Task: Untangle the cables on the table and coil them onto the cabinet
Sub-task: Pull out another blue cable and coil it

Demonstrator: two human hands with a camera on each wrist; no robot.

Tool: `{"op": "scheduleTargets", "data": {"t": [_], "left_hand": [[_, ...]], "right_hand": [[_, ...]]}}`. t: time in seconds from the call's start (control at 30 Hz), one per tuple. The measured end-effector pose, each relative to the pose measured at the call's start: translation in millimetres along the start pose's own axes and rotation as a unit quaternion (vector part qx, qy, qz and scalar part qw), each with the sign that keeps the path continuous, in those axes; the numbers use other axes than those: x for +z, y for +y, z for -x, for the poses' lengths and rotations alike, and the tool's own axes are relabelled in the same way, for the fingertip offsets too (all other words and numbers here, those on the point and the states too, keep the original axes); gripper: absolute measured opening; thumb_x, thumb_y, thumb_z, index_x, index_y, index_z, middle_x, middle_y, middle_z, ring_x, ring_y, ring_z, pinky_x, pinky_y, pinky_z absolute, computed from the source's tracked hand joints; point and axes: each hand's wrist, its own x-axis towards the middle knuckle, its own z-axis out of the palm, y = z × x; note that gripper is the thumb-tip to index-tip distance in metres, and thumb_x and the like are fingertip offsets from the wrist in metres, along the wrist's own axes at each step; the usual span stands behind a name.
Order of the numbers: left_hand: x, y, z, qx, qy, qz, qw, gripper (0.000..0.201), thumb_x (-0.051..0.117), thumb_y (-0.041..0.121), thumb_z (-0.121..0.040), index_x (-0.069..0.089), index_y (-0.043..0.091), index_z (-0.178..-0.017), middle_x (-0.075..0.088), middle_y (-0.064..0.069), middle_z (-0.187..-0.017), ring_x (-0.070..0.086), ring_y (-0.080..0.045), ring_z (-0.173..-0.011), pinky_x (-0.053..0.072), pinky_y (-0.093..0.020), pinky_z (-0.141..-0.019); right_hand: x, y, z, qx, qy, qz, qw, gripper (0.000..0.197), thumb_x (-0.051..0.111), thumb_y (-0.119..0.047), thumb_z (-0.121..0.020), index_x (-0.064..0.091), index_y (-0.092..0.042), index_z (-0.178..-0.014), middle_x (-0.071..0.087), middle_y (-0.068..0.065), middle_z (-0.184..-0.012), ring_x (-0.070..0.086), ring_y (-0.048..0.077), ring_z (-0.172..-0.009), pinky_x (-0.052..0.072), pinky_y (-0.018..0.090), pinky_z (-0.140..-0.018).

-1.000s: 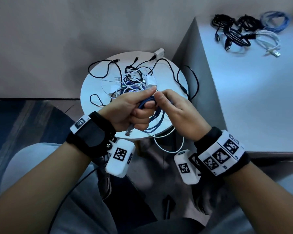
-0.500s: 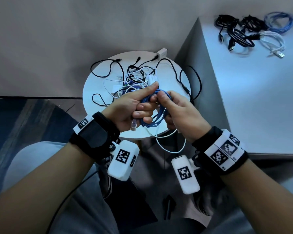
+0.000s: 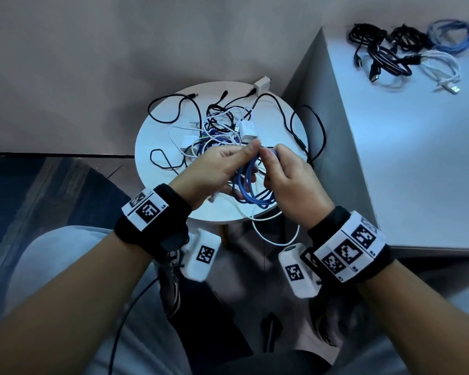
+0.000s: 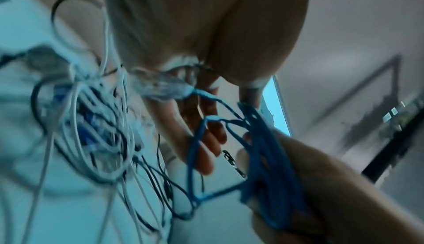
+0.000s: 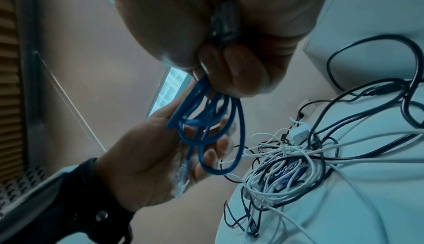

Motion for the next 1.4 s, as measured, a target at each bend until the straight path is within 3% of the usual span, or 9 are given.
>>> {"op": "scheduleTargets", "data": {"t": [0.23,0.37,0.5,0.6,0.8,0.93,1.1,1.23,1.4], "left_hand": [[-31,3,-2,-0.002,-0.018,-0.086,0.996,0.026,0.054,0.019,-0.103,0.066,0.004,-0.085,0.055,-0.005,-0.067,0.053,-0.019,-0.057,0.052,-0.029,-0.05],[-33,8,4,0.008,-0.085,-0.002,0.996,0.018,0.066,0.023,-0.087,0.072,0.006,-0.089,0.066,-0.009,-0.076,0.064,-0.019,-0.07,0.056,-0.025,-0.065],[-15,3,5,0.104,-0.037,-0.05,0.993,0.021,0.075,0.025,-0.082,0.065,0.006,-0.084,0.059,-0.007,-0.079,0.055,-0.013,-0.076,0.046,-0.021,-0.072],[-7,-4,2,0.149,-0.02,-0.06,0.987,0.03,0.083,0.019,-0.082,0.054,0.013,-0.089,0.059,-0.005,-0.087,0.06,-0.016,-0.083,0.054,-0.035,-0.085],[-8,-3,-2,0.095,-0.044,-0.047,0.993,0.035,0.072,0.002,-0.089,0.052,0.004,-0.118,0.063,-0.013,-0.102,0.065,-0.019,-0.088,0.056,-0.028,-0.078],[-9,-4,-2,0.11,-0.041,-0.105,0.988,0.006,0.069,0.006,-0.094,0.069,0.007,-0.1,0.067,-0.002,-0.087,0.064,-0.011,-0.084,0.056,-0.035,-0.087],[1,-11,-3,0.166,0.139,-0.348,0.912,0.028,0.069,0.019,-0.092,0.046,0.018,-0.076,0.047,0.01,-0.067,0.043,-0.006,-0.06,0.032,-0.017,-0.058],[10,-19,-4,0.206,0.198,-0.382,0.879,0.026,0.065,0.013,-0.092,0.04,0.016,-0.085,0.043,0.002,-0.084,0.04,-0.022,-0.074,0.025,-0.028,-0.065],[12,-28,-8,0.214,0.205,-0.451,0.842,0.019,0.057,0.006,-0.086,0.058,0.007,-0.105,0.049,-0.01,-0.109,0.051,-0.029,-0.1,0.042,-0.035,-0.086]], "right_hand": [[-8,5,-1,-0.029,0.042,0.081,0.995,0.035,0.041,-0.038,-0.106,0.037,-0.014,-0.081,0.049,0.0,-0.062,0.051,0.031,-0.066,0.038,0.044,-0.062],[-8,8,-2,-0.031,0.048,0.096,0.994,0.032,0.041,-0.036,-0.106,0.036,-0.014,-0.084,0.044,-0.005,-0.061,0.043,0.027,-0.064,0.027,0.037,-0.061],[-3,9,-1,-0.011,0.028,0.038,0.999,0.036,0.041,-0.037,-0.106,0.041,-0.011,-0.082,0.055,0.001,-0.065,0.053,0.024,-0.065,0.038,0.038,-0.061],[0,8,-2,-0.001,0.025,-0.025,0.999,0.037,0.042,-0.036,-0.106,0.042,-0.013,-0.077,0.051,-0.002,-0.062,0.048,0.012,-0.056,0.037,0.032,-0.058],[4,12,-3,-0.021,0.021,-0.068,0.997,0.038,0.043,-0.046,-0.103,0.041,-0.018,-0.076,0.046,-0.01,-0.057,0.043,0.015,-0.056,0.039,0.039,-0.057],[5,9,-2,-0.031,0.024,-0.034,0.999,0.035,0.045,-0.04,-0.105,0.04,-0.023,-0.074,0.048,-0.009,-0.058,0.047,0.014,-0.058,0.038,0.033,-0.059],[8,5,0,-0.03,0.012,-0.004,0.999,0.033,0.044,-0.038,-0.105,0.042,-0.024,-0.076,0.052,-0.005,-0.061,0.048,0.013,-0.058,0.039,0.034,-0.058],[11,0,-2,-0.035,0.005,-0.011,0.999,0.033,0.045,-0.036,-0.105,0.041,-0.03,-0.073,0.05,-0.006,-0.06,0.046,0.013,-0.057,0.039,0.035,-0.057],[13,4,-2,-0.022,-0.025,-0.022,0.999,0.034,0.047,-0.036,-0.104,0.042,-0.022,-0.074,0.051,0.0,-0.063,0.044,0.015,-0.057,0.039,0.035,-0.057]]}}
